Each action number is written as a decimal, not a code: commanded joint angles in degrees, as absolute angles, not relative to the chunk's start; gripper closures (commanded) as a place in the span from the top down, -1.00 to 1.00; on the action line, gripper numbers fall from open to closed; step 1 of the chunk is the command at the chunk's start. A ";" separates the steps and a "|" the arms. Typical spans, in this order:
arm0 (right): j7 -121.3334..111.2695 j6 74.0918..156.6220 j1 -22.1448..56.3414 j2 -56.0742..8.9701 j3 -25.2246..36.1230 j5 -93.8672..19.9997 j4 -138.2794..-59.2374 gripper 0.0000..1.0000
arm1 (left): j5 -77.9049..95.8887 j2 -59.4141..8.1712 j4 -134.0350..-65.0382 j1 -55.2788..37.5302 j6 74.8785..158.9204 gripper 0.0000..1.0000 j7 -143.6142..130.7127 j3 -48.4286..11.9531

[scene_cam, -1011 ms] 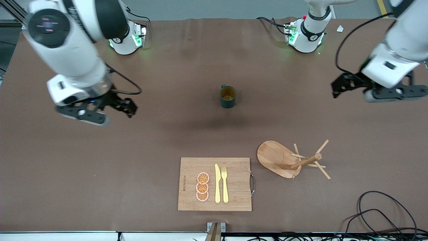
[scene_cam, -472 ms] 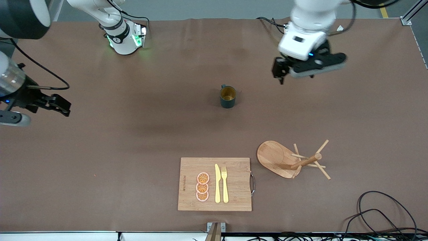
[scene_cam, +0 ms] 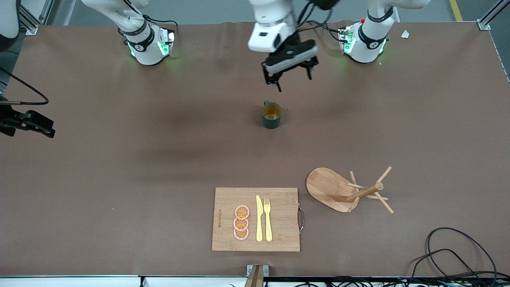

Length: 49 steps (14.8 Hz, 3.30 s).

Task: Pass cup and hang on rack
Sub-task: 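Lower the left gripper onto the teal mug's handle, then close the left gripper on the mug handle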

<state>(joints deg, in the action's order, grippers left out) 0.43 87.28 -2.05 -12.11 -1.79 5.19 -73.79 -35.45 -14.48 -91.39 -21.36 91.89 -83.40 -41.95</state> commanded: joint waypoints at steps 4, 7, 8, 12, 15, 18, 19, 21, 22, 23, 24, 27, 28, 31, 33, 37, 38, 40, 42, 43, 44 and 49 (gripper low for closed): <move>-1.49 87.71 -3.16 -11.25 -3.08 4.13 -74.79 1.00 | -51.21 -27.92 -91.58 -32.41 92.02 1.00 -109.12 -41.92; -1.58 87.63 -2.64 -11.16 -3.43 4.13 -74.79 1.00 | -58.51 -33.20 -94.03 -36.99 92.02 0.99 -118.01 -41.75; -1.58 87.63 -2.64 -11.16 -3.51 4.13 -74.79 1.00 | -61.58 -35.57 -94.83 -38.05 91.93 0.98 -121.87 -41.75; -1.67 87.54 -2.72 -11.16 -3.43 4.22 -74.79 1.00 | -68.19 -40.78 -98.43 -40.51 91.49 0.98 -130.77 -41.48; -2.37 87.63 -2.81 -11.08 -3.43 4.22 -74.79 1.00 | -70.22 -40.87 -102.56 -41.39 91.41 0.98 -134.28 -41.22; -2.46 87.45 -2.46 -10.99 -3.52 4.31 -74.79 1.00 | -73.02 -42.27 -104.94 -41.75 91.41 0.98 -139.20 -41.13; -2.46 87.36 -2.46 -10.99 -3.52 4.22 -74.79 1.00 | -74.08 -43.15 -105.46 -41.75 91.41 0.98 -140.09 -41.13; -2.46 87.36 -2.46 -10.99 -3.52 4.22 -74.79 1.00 | -76.45 -44.73 -105.91 -41.84 91.15 0.98 -142.28 -40.17; -2.55 87.36 -2.55 -10.99 -3.52 4.31 -74.79 1.00 | -77.42 -45.61 -105.91 -42.45 91.14 0.98 -143.60 -39.47; -2.55 87.36 -2.55 -10.99 -3.52 4.31 -74.79 1.00 | -78.13 -46.49 -105.91 -43.15 91.14 0.98 -144.22 -38.68; -2.55 87.36 -2.55 -10.99 -3.52 4.31 -74.79 1.00 | -78.66 -47.28 -105.91 -43.68 91.14 0.98 -144.84 -37.63; -2.55 87.36 -2.55 -10.99 -3.52 4.31 -74.79 1.00 | -78.93 -47.81 -105.91 -45.09 91.14 0.96 -145.28 -35.77; -2.55 87.36 -2.55 -10.99 -3.52 4.39 -74.79 1.00 | -78.93 -48.07 -105.82 -45.09 91.14 0.95 -145.28 -35.77; -2.55 87.28 -2.55 -10.99 -3.52 4.39 -74.79 1.00 | -79.72 -48.60 -105.73 -45.26 91.14 0.79 -145.55 -35.60; -2.64 87.28 -2.55 -10.99 -3.52 4.39 -74.79 1.00 | -79.72 -48.60 -105.47 -45.26 91.14 0.30 -145.28 -35.60; -3.16 87.36 -2.55 -10.99 -3.52 4.48 -74.71 1.00 | -79.72 -48.95 -105.12 -45.44 91.14 -0.43 -144.67 -35.51; -3.25 87.28 -2.55 -10.99 -3.52 4.48 -74.71 1.00 | -79.80 -48.96 -105.03 -45.44 91.14 -0.61 -144.58 -35.51; -3.25 87.36 -2.55 -10.99 -3.43 4.48 -74.71 1.00 | -79.63 -48.96 -104.77 -45.35 91.14 -0.93 -144.75 -35.51; -3.34 87.36 -2.64 -10.99 -3.43 4.57 -74.71 1.00 | -79.63 -48.78 -104.68 -45.09 91.14 -0.97 -144.58 -35.51; -3.34 87.36 -2.64 -10.99 -3.43 4.57 -74.71 1.00 | -79.63 -48.61 -104.50 -44.91 91.14 -0.98 -144.06 -35.51; -3.34 87.36 -2.72 -10.99 -3.43 4.66 -74.62 1.00 | -79.63 -48.34 -104.50 -44.65 91.14 -0.99 -143.01 -35.51; -4.04 87.36 -2.72 -10.99 -3.34 4.57 -74.62 1.00 | -73.05 -45.44 -99.59 -36.77 92.81 -0.99 -133.17 -39.88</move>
